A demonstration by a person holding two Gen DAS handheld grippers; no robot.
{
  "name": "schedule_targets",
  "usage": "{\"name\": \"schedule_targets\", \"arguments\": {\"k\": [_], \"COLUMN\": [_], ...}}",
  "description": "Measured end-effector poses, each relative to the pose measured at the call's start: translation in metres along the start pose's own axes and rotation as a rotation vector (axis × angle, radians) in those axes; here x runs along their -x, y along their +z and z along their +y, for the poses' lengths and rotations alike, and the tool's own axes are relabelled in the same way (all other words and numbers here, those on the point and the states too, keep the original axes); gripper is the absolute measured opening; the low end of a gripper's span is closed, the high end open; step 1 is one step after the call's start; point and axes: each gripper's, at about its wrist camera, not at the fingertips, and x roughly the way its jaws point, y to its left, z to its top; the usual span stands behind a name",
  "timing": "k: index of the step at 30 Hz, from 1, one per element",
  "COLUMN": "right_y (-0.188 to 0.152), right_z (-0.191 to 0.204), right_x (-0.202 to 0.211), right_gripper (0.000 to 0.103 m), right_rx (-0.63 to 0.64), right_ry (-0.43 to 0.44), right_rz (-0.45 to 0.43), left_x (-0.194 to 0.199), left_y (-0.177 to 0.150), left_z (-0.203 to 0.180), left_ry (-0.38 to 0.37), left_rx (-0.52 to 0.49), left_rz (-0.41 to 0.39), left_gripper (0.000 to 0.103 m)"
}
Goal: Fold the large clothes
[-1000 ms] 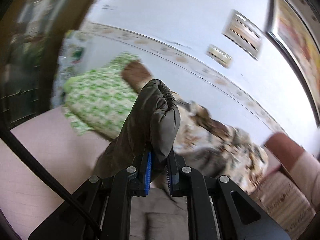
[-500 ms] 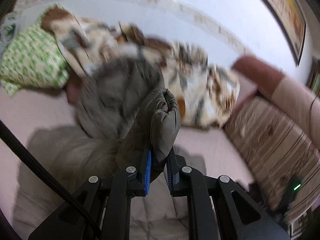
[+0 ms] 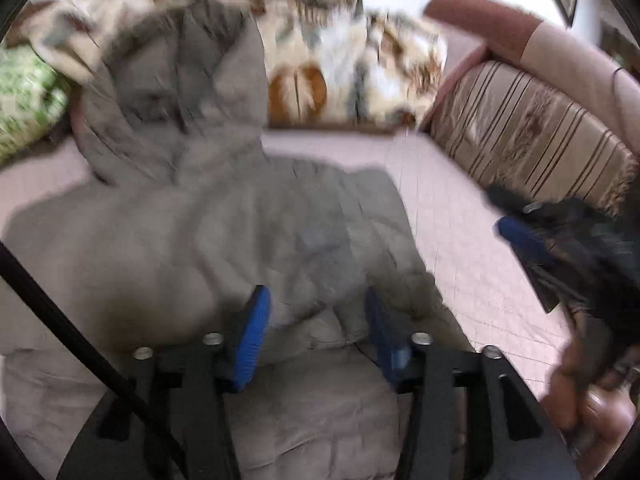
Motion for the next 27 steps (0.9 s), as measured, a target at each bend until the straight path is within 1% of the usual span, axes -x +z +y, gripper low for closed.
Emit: {"name": "schedule_targets", "arguments": {"k": [1,2,3,5,6,7,9,10,12,14,16,18,22,23,25,26,27], "right_y": [-0.001,-0.004,-0.007,-0.013,-0.017,-0.022,-0.029,-0.034,-0.041,-0.047,-0.052,-0.058,-0.072,-0.079,-0.087,-0.09,-0.092], "right_z": [0.004,0.011,0.021,0.036,0.044,0.054,0.067,0.076,0.088,0.097,0.104,0.109,0.108,0.107,0.102,0.099,0.098], "right_x": [-0.001,-0.002,-0.004,-0.008,-0.01,-0.013,-0.017,-0.022,-0.029,-0.037,-0.047,-0.059,-0.085,-0.095,-0.114,-0.119,-0.124], "right_gripper": [0.054,0.054,0.054,0.054,0.053,0.051,0.049,0.049,0.049,0.049,0.049,0.049,0.049,0.049,0.049,0.049,0.048], "right_rx": [0.013,0.039,0.074,0.131,0.157,0.189,0.234,0.264,0.307,0.327,0.344,0.371,0.394,0.404,0.408,0.409,0.42], "right_ry": [0.01,0.022,0.031,0.045,0.057,0.063,0.064,0.059,0.041,0.029,0.018,-0.007,-0.038,-0.06,-0.112,-0.121,-0.139], "right_rz": [-0.001,0.001,0.007,0.017,0.023,0.033,0.048,0.055,0.062,0.07,0.083,0.101,0.157,0.177,0.241,0.262,0.282], "left_x": [0.02,0.033,0.045,0.064,0.07,0.074,0.073,0.073,0.069,0.063,0.053,0.042,0.017,0.014,0.011,0.009,0.006], "left_y": [0.0,-0.001,-0.002,-0.003,-0.005,-0.009,-0.013,-0.016,-0.021,-0.021,-0.022,-0.023,-0.033,-0.036,-0.041,-0.042,-0.044], "left_z": [0.013,0.024,0.039,0.079,0.099,0.126,0.157,0.177,0.202,0.218,0.226,0.229,0.236,0.239,0.242,0.244,0.246], "left_ry": [0.031,0.05,0.079,0.171,0.206,0.268,0.369,0.389,0.386,0.368,0.358,0.368,0.382,0.388,0.394,0.41,0.424], "left_rx": [0.007,0.018,0.033,0.075,0.097,0.136,0.184,0.224,0.277,0.305,0.314,0.308,0.322,0.33,0.336,0.338,0.342], "left_rz": [-0.05,-0.081,-0.105,-0.137,-0.143,-0.144,-0.137,-0.134,-0.123,-0.113,-0.105,-0.084,0.001,0.013,0.034,0.044,0.058], "left_gripper": [0.063,0.069,0.069,0.069,0.069,0.069,0.069,0.069,0.069,0.069,0.069,0.069,0.07,0.07,0.075,0.081,0.085]}}
